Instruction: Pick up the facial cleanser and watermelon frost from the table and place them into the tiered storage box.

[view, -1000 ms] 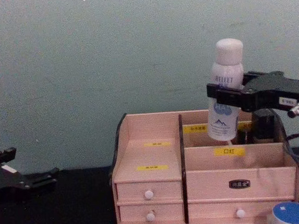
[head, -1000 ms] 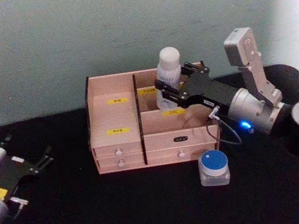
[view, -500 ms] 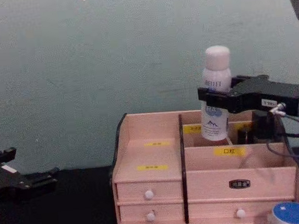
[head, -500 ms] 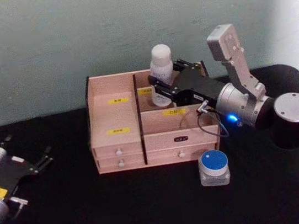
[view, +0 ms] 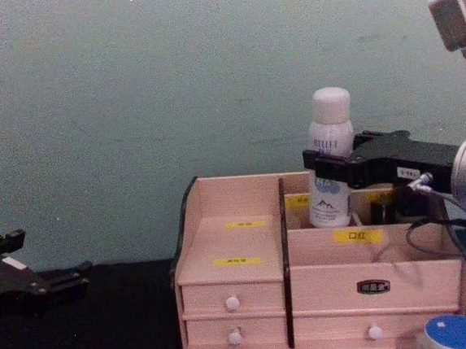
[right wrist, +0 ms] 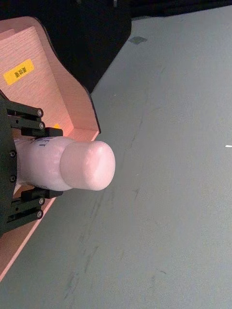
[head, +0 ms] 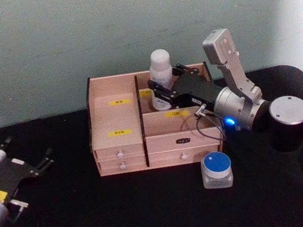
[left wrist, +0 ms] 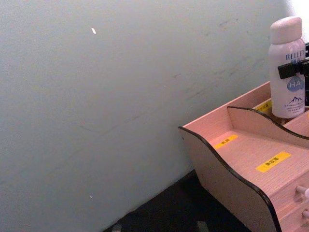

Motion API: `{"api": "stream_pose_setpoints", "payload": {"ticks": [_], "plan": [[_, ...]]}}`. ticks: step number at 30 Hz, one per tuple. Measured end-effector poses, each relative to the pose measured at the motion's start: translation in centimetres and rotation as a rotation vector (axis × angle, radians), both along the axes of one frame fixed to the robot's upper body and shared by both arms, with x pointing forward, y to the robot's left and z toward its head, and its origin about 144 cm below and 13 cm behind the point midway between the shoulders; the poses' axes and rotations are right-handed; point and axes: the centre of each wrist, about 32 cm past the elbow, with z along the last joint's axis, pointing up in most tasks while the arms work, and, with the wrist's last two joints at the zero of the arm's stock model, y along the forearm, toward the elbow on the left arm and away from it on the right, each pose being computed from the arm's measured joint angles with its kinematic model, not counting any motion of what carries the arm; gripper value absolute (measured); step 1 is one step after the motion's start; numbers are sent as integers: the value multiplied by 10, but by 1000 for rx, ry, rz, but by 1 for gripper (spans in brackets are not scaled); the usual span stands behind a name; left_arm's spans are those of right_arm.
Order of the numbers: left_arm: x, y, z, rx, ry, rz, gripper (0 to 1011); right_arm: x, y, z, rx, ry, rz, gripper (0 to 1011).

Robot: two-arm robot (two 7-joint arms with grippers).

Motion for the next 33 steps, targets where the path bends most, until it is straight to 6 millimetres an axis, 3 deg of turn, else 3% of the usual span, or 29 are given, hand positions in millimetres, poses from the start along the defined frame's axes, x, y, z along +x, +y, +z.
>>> {"api": "stream_pose_setpoints", "payload": {"ticks": [33], "plan": [[0,0,0,0,0,0,1001,6,2,-13,-35,88,-29,594]]}}
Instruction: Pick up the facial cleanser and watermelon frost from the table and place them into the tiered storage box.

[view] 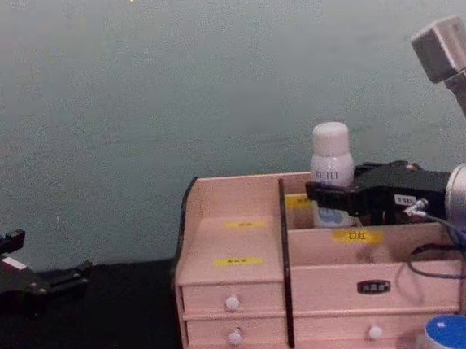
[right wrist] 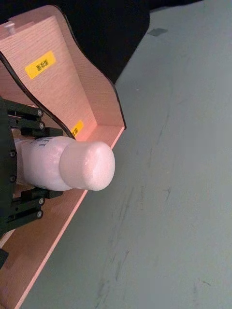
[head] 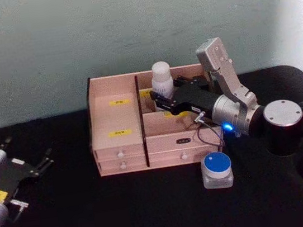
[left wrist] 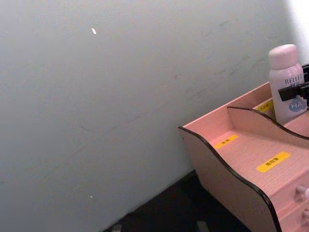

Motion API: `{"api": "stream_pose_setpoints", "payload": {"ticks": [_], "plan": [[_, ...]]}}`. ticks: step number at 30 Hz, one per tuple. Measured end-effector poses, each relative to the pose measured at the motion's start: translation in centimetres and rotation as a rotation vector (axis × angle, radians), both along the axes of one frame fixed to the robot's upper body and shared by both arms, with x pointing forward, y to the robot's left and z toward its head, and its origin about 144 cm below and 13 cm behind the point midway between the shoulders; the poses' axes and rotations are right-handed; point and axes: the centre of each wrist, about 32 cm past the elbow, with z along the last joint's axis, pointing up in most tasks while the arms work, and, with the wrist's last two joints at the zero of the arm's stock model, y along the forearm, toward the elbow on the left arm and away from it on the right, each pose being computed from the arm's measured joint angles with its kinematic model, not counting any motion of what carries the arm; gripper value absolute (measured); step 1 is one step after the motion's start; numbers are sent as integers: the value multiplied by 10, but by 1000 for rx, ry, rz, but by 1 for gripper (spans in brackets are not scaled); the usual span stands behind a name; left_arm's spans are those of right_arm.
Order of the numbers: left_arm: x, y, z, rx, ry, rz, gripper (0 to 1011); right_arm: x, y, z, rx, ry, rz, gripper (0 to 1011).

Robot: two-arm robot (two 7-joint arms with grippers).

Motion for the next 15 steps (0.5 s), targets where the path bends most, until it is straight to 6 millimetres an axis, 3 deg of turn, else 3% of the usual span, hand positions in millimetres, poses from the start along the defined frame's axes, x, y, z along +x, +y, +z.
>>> {"api": "stream_pose_setpoints", "payload": {"ticks": [15], "plan": [[0,0,0,0,0,0,1001,0,0,0,0,1,0,595]]}}
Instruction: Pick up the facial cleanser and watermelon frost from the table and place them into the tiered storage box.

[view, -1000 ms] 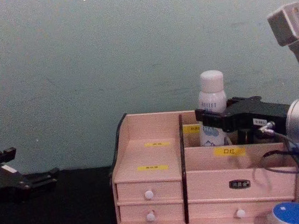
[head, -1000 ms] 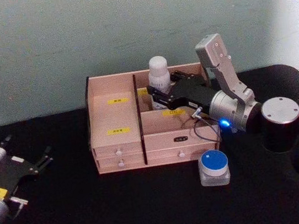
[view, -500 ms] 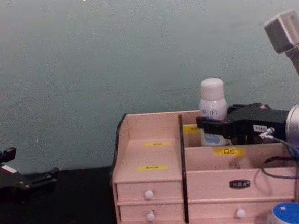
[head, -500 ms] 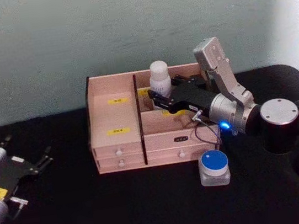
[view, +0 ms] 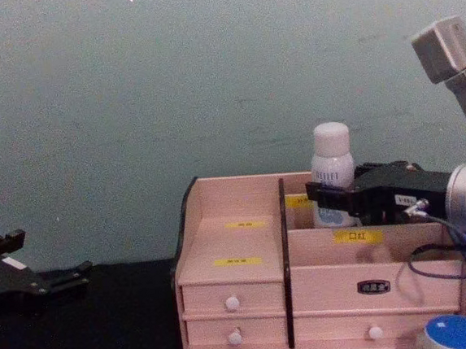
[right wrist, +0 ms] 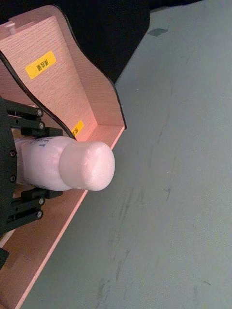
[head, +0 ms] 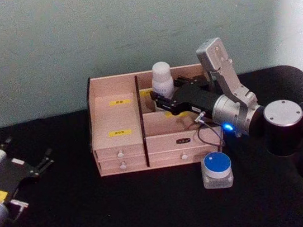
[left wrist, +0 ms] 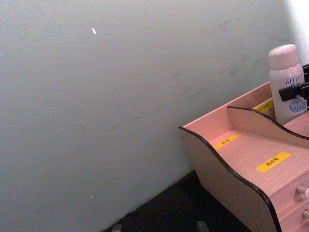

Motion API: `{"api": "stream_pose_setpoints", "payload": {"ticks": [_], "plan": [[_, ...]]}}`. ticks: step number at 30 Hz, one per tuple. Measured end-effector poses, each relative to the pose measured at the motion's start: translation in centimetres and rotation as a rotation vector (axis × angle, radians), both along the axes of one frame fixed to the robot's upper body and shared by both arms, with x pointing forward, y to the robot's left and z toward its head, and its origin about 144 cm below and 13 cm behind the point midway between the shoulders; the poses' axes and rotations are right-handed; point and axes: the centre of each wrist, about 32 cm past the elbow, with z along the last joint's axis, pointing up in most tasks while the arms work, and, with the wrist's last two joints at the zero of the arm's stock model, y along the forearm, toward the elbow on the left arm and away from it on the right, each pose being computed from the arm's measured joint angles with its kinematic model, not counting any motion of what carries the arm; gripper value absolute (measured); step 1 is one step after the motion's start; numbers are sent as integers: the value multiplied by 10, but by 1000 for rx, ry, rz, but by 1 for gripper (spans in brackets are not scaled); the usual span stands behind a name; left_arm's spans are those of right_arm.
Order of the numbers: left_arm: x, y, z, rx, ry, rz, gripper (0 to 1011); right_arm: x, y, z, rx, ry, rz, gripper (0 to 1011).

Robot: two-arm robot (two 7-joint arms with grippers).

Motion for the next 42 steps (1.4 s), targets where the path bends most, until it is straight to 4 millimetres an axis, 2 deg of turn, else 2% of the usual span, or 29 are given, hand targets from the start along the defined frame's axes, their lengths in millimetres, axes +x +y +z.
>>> {"api": "stream_pose_setpoints", "payload": {"ticks": [5,10,12,13,16,22,29,37,42], "plan": [[0,0,0,0,0,0,1001,0,0,0,0,0,0,705],[0,0,0,0,0,0,1001,0,0,0,1,-1,0,870],[0,0,0,0,0,0,1001,0,0,0,1,-1,0,898],[0,0,0,0,0,0,1002,0,0,0,1,-1,0,953],[0,0,0,0,0,0,1001,0,0,0,2,-2,0,997],[0,0,0,0,0,0,1001,-2,0,3,9,-17,-1,1000],[0,0,0,0,0,0,1001,-14,-5,13,30,-76,-5,1000],[0,0,0,0,0,0,1001,-40,-21,24,44,-117,22,1000],[0,0,0,0,0,0,1001,-64,-37,26,45,-125,64,1000]]}}
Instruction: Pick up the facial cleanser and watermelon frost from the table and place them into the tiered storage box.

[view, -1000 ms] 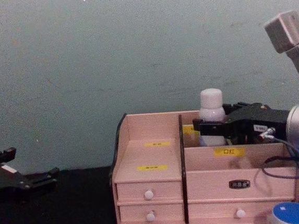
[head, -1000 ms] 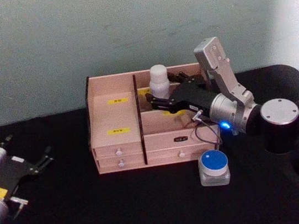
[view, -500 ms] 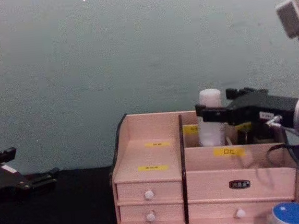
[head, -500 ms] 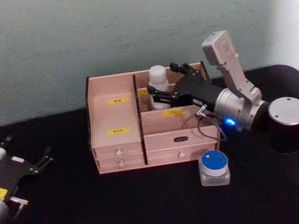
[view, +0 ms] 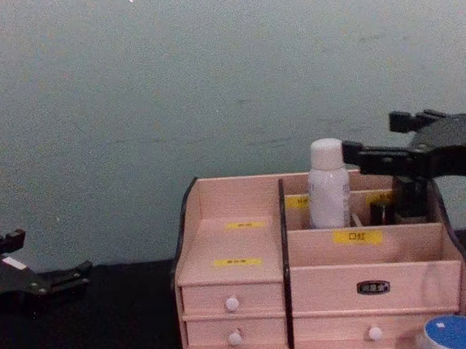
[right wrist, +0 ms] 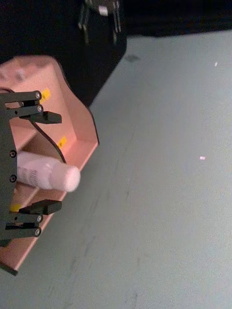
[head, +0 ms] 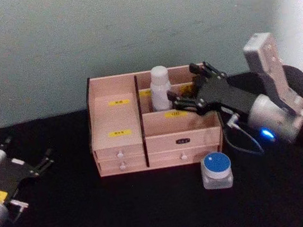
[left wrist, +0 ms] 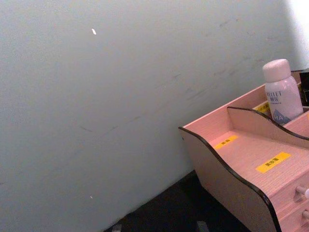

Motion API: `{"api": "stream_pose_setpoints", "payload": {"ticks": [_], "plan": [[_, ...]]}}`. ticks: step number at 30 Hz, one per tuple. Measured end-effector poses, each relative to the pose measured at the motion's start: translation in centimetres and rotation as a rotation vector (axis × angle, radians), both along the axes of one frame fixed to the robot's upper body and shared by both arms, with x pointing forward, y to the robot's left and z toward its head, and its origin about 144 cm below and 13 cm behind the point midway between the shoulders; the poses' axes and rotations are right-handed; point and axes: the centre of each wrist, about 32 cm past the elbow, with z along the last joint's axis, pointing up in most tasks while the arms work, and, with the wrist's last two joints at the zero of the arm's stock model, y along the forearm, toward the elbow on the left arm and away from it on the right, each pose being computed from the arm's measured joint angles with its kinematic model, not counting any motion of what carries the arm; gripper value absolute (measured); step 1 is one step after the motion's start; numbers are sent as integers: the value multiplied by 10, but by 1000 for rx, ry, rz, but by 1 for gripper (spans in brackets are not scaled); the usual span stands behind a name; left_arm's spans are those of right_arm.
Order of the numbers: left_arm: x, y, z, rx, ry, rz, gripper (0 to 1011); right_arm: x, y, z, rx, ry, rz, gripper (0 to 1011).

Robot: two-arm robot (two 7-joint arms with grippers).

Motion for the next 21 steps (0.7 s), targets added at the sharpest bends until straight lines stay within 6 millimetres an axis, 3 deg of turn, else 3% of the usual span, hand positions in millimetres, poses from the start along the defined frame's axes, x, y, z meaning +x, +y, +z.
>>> {"api": "stream_pose_setpoints", "payload": {"ticks": [12,21], "plan": [[0,0,0,0,0,0,1001,-57,-35,-6,-21,37,66,1000],[0,0,0,0,0,0,1001,-76,-47,-15,-53,113,86,1000]]}}
